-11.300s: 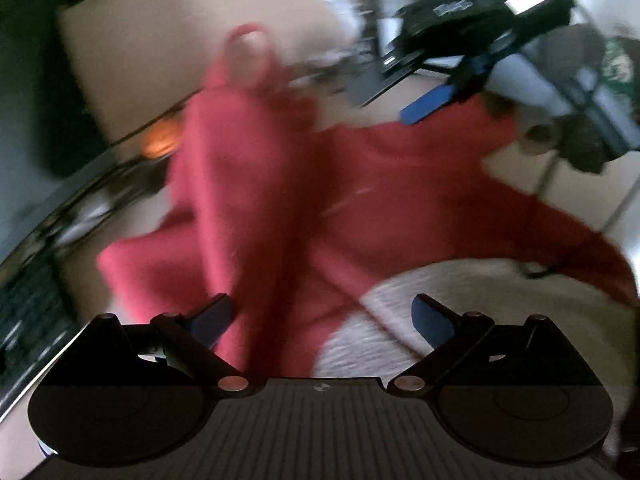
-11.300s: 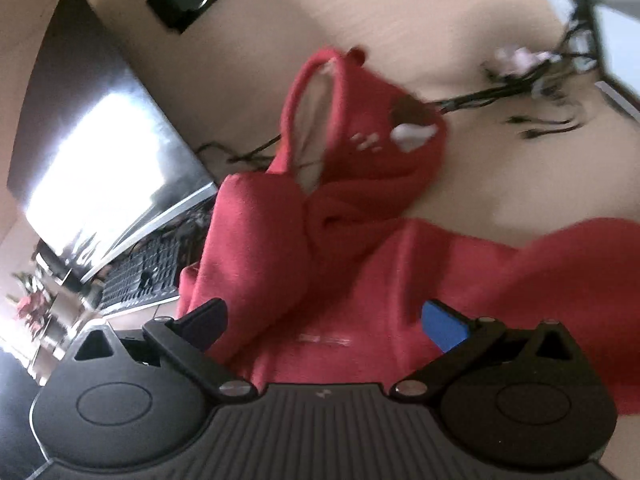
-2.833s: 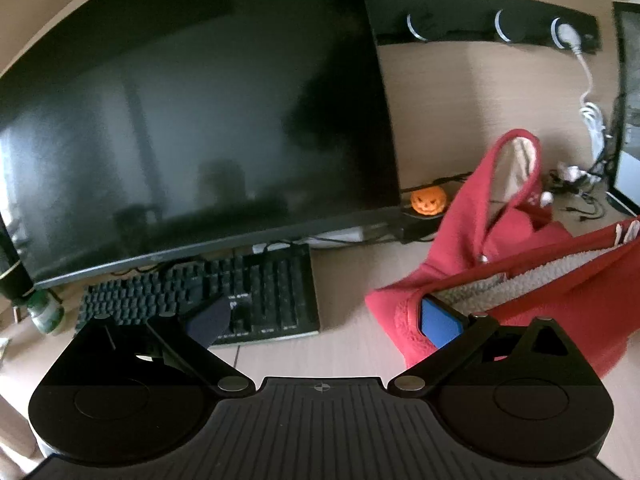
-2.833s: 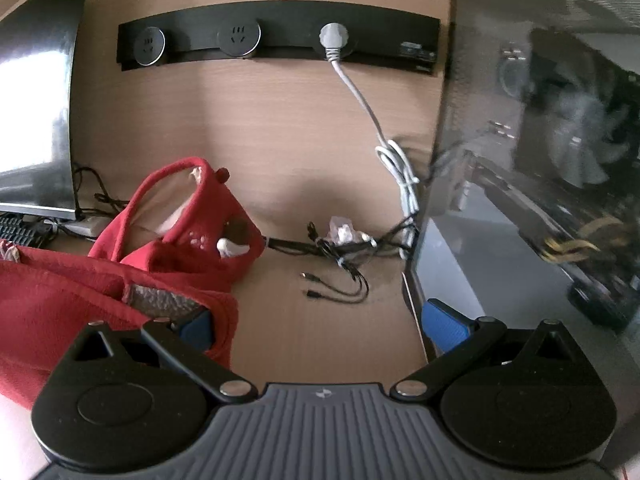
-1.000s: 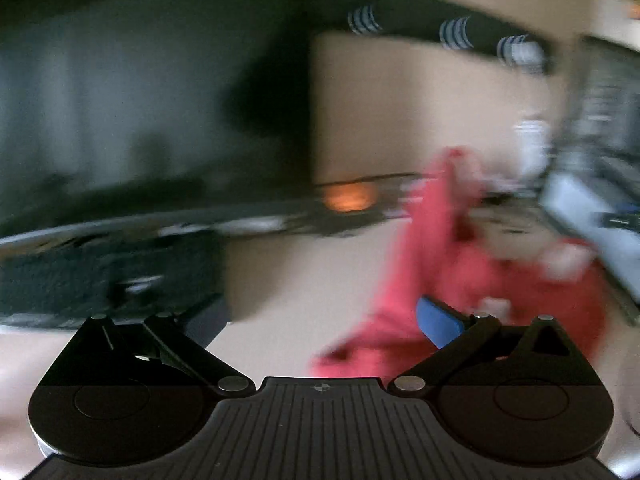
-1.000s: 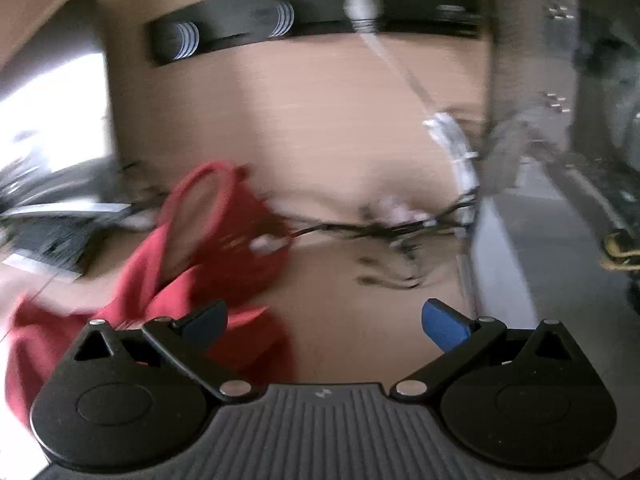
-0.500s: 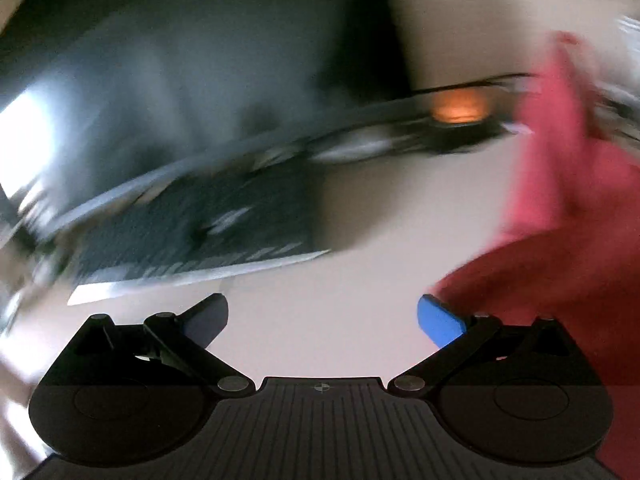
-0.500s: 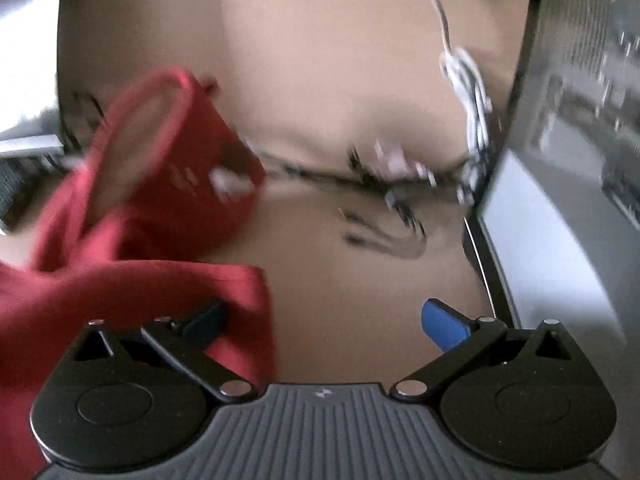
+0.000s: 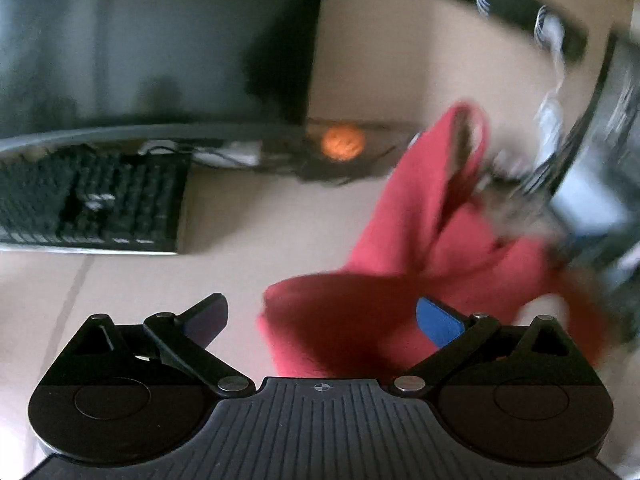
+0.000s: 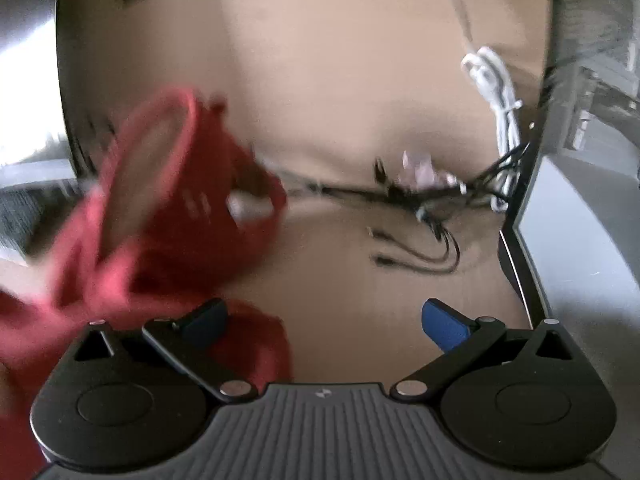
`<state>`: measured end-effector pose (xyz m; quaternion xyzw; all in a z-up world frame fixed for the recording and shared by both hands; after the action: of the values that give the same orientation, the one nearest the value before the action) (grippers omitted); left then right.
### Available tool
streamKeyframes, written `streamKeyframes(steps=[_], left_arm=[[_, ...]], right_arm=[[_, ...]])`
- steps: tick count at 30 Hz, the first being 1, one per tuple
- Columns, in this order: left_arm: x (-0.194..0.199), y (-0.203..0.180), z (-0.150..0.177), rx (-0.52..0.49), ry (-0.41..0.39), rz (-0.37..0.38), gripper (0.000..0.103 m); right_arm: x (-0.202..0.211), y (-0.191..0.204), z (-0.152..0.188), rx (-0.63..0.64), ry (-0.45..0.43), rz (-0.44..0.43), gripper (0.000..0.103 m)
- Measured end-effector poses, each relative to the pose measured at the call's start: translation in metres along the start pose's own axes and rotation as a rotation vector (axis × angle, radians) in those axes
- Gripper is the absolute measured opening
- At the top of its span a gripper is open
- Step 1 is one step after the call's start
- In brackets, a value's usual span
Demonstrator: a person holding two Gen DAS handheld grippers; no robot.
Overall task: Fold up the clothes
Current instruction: 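Lay the folded jacket back on the desk with the left gripper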
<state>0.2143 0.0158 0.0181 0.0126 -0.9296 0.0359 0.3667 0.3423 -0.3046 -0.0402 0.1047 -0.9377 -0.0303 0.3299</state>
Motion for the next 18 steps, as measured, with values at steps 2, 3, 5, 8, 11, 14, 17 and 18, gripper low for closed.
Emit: streamKeyframes(steps=[2, 3, 5, 8, 11, 14, 17, 18], left_arm=[[-0.009, 0.003, -0.003, 0.054, 0.013, 0.042, 0.103], [-0.014, 0.004, -0.004, 0.046, 0.010, 0.020, 0.103], [-0.024, 0.005, -0.005, -0.008, -0.003, -0.071, 0.103], [-0.038, 0.011, 0.001, -0.022, 0.006, -0.140, 0.103], [-0.052, 0.018, 0.006, -0.036, 0.015, -0.210, 0.103], [-0.066, 0.024, 0.011, -0.050, 0.024, -0.279, 0.103], [-0.040, 0.026, 0.008, -0.021, -0.007, -0.272, 0.103], [-0.029, 0.027, 0.007, -0.005, -0.021, -0.262, 0.103]], right_arm=[[0.019, -0.002, -0.013, -0.035, -0.048, -0.061, 0.103], [0.028, -0.001, -0.018, -0.042, -0.067, -0.091, 0.103], [0.045, 0.012, -0.025, -0.026, -0.100, -0.168, 0.103], [0.058, 0.039, -0.019, 0.002, -0.123, -0.272, 0.103], [0.046, 0.068, 0.003, -0.010, -0.075, -0.365, 0.103], [0.007, 0.091, 0.040, -0.027, 0.082, -0.373, 0.103], [-0.007, 0.106, 0.061, 0.029, 0.054, -0.281, 0.103], [-0.008, 0.110, 0.061, 0.041, 0.058, -0.258, 0.103]])
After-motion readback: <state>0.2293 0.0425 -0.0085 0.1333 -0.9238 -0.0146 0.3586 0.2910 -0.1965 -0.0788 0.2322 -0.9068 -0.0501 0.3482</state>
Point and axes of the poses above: each gripper's, at about its wrist camera, not at the fingertips, and x roughly against the way its jaws point, y to its left, z to its underside, the point moved 4 cm from there along -x, roughly the way its jaws point, and after that the axes turned 4 degrees about -z, right-handed, at the moved point
